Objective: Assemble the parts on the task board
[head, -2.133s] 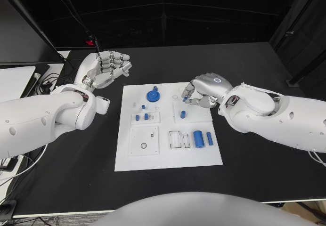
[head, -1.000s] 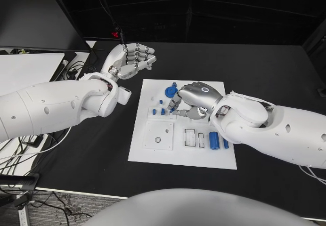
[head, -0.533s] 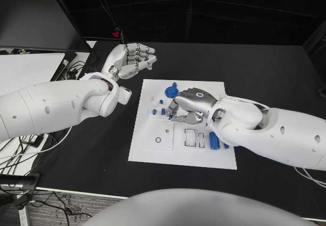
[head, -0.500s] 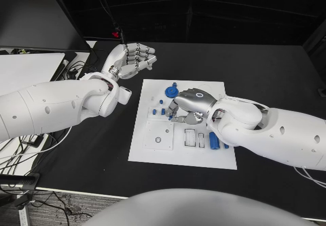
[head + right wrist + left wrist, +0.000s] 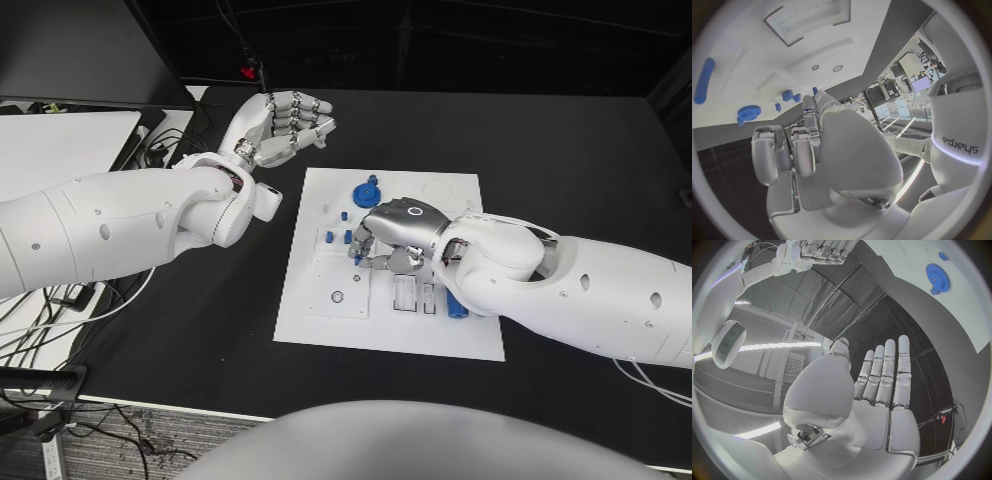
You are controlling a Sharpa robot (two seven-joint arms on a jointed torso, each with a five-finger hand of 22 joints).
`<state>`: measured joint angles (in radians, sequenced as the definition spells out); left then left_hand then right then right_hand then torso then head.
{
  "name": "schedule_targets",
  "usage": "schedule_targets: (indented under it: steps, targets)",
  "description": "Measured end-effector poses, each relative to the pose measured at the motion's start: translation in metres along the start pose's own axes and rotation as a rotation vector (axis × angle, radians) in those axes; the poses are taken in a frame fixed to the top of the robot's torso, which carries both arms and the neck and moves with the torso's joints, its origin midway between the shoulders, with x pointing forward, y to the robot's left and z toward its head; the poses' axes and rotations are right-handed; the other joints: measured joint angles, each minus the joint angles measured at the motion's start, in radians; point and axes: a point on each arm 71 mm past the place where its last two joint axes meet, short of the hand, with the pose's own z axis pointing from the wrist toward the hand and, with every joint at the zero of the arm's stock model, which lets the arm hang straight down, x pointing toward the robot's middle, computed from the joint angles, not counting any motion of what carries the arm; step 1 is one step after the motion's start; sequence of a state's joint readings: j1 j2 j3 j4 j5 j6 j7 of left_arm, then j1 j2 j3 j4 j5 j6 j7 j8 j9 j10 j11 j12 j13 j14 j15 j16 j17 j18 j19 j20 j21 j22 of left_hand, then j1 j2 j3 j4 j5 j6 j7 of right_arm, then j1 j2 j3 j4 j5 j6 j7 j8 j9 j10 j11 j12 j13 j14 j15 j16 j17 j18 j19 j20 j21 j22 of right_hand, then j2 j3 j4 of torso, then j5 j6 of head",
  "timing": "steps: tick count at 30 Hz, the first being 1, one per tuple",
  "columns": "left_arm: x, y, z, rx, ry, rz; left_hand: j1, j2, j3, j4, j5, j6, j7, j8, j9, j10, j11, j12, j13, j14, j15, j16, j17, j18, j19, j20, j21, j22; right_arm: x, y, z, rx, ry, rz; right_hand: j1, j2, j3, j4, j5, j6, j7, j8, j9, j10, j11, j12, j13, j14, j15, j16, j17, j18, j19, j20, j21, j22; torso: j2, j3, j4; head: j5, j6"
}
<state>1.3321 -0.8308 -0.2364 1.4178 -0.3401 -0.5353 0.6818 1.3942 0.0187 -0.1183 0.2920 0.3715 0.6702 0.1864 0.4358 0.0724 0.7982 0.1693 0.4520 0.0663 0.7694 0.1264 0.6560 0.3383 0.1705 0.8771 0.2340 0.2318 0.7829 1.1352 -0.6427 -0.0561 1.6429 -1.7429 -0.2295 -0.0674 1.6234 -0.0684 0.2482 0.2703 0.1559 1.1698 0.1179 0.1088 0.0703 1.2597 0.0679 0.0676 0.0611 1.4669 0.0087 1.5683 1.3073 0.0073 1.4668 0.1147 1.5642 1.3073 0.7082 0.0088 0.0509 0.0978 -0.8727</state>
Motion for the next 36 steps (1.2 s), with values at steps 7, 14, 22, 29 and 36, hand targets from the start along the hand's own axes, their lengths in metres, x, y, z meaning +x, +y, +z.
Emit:
schedule_targets:
  steps: [7,14,22,29,36]
  targets:
    - [0.0,0.0,0.0,0.0,0.0,0.0,0.0,0.0,-0.002,-0.002,0.0,0.0,0.0,0.0,0.0,0.0,0.0,0.0,0.0,0.0,0.0,0.0,-0.001,0.0,0.0,0.0,0.0,-0.001,0.005,0.001,0.003,-0.001,0.018,0.001,0.0,0.0,0.003,-0.003,0.005,-0.001,0.006,-0.003,0.0,-0.004,0.004,0.0,0.0,0.0,0.0,0.0,0.0,0.0,0.0,0.0,0.0,0.0,0.0,-0.0009,0.0,0.0,0.0]
    - [0.0,0.0,0.0,0.0,0.0,0.0,0.0,0.0,-0.002,-0.002,0.0,0.0,0.0,0.0,0.0,0.0,0.0,0.0,0.0,0.0,0.0,0.0,-0.001,0.0,0.0,0.0,0.0,-0.001,0.007,0.001,0.005,-0.002,0.035,-0.003,0.0,0.0,0.004,-0.004,0.005,-0.003,0.008,-0.006,0.0,-0.004,0.004,0.0,0.0,0.0,0.0,0.0,0.0,0.0,0.0,0.0,-0.001,0.0,-0.002,-0.0009,0.0001,-0.003,0.0]
    - [0.0,0.0,0.0,0.0,0.0,0.0,0.0,0.0,-0.005,0.0,0.0,0.0,0.0,0.0,-0.001,0.0,0.0,0.0,0.0,0.0,0.0,0.0,-0.001,0.0,0.004,-0.004,0.0,-0.001,0.01,0.002,0.007,-0.003,0.054,-0.005,0.0,0.0,0.006,-0.007,0.012,-0.005,0.01,-0.004,0.0,-0.007,0.007,0.0,0.0,0.0,0.0,0.0,0.0,0.0,0.0,0.0,-0.008,0.0,-0.002,-0.0003,0.0001,-0.001,0.0]
    - [0.0,0.0,0.0,0.0,-0.001,0.001,0.0,0.0,-0.005,0.0,0.0,0.0,0.0,0.0,-0.001,0.0,0.0,0.0,0.0,0.0,0.0,0.0,-0.002,0.0,0.004,-0.004,0.0,-0.001,0.012,0.001,0.008,0.007,0.071,-0.008,0.0,0.0,0.012,-0.007,0.012,-0.007,0.011,-0.005,-0.001,-0.007,0.007,-0.004,0.0,0.0,0.0,0.0,0.001,0.0,0.0,0.0,-0.008,0.0,-0.001,-0.0007,0.0,0.0,0.0]
    - [0.001,0.0,0.0,0.001,0.0,0.0,0.0,0.0,-0.005,0.0,0.0,0.0,0.0,0.0,-0.001,0.0,0.0,0.0,0.0,0.0,0.0,0.0,-0.002,0.0,0.004,-0.004,0.0,-0.001,0.014,0.001,0.009,0.009,0.084,-0.007,0.0,0.0,0.012,-0.007,0.016,-0.009,0.012,-0.005,-0.001,-0.007,0.007,-0.004,0.0,0.0,0.0,0.0,0.001,0.0,0.0,0.0,-0.008,0.0,-0.001,-0.0009,-0.0001,0.0,0.0]
